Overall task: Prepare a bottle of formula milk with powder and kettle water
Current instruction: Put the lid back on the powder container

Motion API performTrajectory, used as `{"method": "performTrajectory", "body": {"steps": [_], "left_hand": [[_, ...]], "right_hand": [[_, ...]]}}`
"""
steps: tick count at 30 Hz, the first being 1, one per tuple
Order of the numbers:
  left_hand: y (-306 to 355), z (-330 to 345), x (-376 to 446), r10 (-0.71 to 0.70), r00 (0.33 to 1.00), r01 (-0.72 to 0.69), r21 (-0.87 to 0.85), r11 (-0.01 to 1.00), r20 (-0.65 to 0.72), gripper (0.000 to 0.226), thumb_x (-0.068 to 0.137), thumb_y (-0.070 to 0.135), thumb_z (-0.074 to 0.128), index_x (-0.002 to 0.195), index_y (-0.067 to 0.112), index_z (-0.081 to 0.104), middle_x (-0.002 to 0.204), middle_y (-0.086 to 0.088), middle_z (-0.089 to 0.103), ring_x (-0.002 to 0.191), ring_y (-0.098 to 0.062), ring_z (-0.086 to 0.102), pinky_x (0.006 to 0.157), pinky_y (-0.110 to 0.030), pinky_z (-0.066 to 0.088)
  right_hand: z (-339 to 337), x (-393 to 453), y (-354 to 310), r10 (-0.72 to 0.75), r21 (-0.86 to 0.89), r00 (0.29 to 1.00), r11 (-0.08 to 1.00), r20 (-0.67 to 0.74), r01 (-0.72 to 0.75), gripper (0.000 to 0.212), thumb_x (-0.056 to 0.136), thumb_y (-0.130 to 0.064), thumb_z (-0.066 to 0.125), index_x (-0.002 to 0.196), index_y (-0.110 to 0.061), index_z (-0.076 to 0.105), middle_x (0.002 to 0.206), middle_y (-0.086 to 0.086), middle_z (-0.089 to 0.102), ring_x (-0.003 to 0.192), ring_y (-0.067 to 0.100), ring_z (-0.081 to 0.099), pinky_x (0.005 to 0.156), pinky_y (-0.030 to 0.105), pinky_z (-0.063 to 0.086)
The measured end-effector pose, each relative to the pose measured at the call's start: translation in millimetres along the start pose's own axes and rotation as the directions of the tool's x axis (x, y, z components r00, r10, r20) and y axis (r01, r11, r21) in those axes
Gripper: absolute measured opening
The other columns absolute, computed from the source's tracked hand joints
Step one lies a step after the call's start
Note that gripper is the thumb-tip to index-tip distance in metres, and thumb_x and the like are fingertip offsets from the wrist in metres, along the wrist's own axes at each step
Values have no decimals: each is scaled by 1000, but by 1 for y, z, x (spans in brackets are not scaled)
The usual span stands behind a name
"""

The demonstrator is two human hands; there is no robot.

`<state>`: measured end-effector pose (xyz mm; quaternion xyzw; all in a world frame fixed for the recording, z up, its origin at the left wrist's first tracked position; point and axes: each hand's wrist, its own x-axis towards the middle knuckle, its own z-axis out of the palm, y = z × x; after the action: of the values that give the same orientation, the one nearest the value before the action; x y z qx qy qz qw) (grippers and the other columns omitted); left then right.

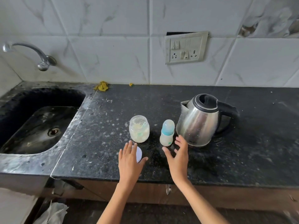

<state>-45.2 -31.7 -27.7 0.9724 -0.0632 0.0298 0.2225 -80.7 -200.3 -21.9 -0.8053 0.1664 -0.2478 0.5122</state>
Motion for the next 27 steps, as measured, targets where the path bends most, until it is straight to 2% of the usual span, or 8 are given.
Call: {"method": "performTrajectory", "body": {"steps": [4, 10, 13, 15, 19, 22, 24, 27], "left_hand": [[-6, -4, 6, -67, 990, 55, 96, 994, 125, 89, 80, 55, 68, 148, 14, 30, 157, -7, 30, 146, -21, 25, 119, -43, 8], [-11, -7, 10, -104, 992, 104, 5, 995, 65, 83, 70, 37, 83, 139, 8, 46, 140, -10, 54, 128, -27, 50, 107, -40, 27], [-10, -15, 11, -129, 990, 133, -93, 987, 50, 79, 65, 37, 86, 131, 10, 53, 127, -9, 61, 116, -30, 57, 99, -40, 35], [-8, -24, 10, -158, 986, 167, -239, 957, 57, 76, 64, 39, 86, 128, 11, 55, 122, -5, 63, 111, -26, 59, 96, -39, 43], [-9, -50, 6, -210, 950, 308, -584, 751, 230, 76, 63, 45, 87, 127, 15, 58, 109, 4, 68, 100, -11, 64, 82, -27, 53], [-7, -67, 11, -170, 897, 427, -706, 565, 407, 68, 68, 40, 85, 127, 16, 59, 104, 6, 72, 98, -6, 66, 77, -22, 51], [-7, -75, 17, -127, 880, 456, -738, 498, 458, 59, 72, 40, 82, 123, 18, 61, 103, 6, 72, 99, -4, 65, 77, -21, 48], [-10, -82, 28, -76, 869, 468, -763, 445, 489, 59, 70, 52, 80, 118, 22, 64, 104, 3, 73, 103, -10, 66, 85, -28, 51]], "right_hand": [[-10, -33, 7, -184, -15, 973, 982, 143, 188, 40, 88, -27, 68, 123, -15, 53, 121, -7, 53, 113, 12, 58, 88, 38, 56], [-9, -37, 12, -237, -78, 926, 959, 295, 271, 24, 92, -26, 64, 114, -15, 60, 121, -4, 54, 116, 9, 56, 87, 38, 56], [-5, -32, 11, -243, -97, 904, 951, 352, 293, 26, 89, -19, 67, 114, -16, 59, 124, -4, 52, 117, 7, 54, 88, 38, 55], [-1, -26, 7, -239, -99, 874, 947, 423, 306, 40, 84, -21, 73, 120, -18, 56, 130, -5, 49, 121, 7, 51, 92, 37, 54], [12, -20, -14, -260, -51, 815, 942, 519, 333, 75, 76, -42, 76, 139, -21, 40, 145, -7, 40, 135, 5, 40, 105, 24, 44], [25, -17, -38, -277, -21, 831, 945, 483, 327, 80, 75, -47, 75, 140, -16, 39, 144, -7, 42, 135, -3, 37, 107, 11, 34], [32, -15, -49, -272, -2, 845, 952, 461, 307, 76, 75, -43, 76, 137, -13, 42, 140, -5, 46, 132, -3, 41, 106, 12, 36], [42, -12, -62, -243, 14, 872, 965, 426, 262, 73, 73, -34, 77, 135, -15, 43, 134, -6, 50, 126, 4, 49, 103, 24, 46]]}}
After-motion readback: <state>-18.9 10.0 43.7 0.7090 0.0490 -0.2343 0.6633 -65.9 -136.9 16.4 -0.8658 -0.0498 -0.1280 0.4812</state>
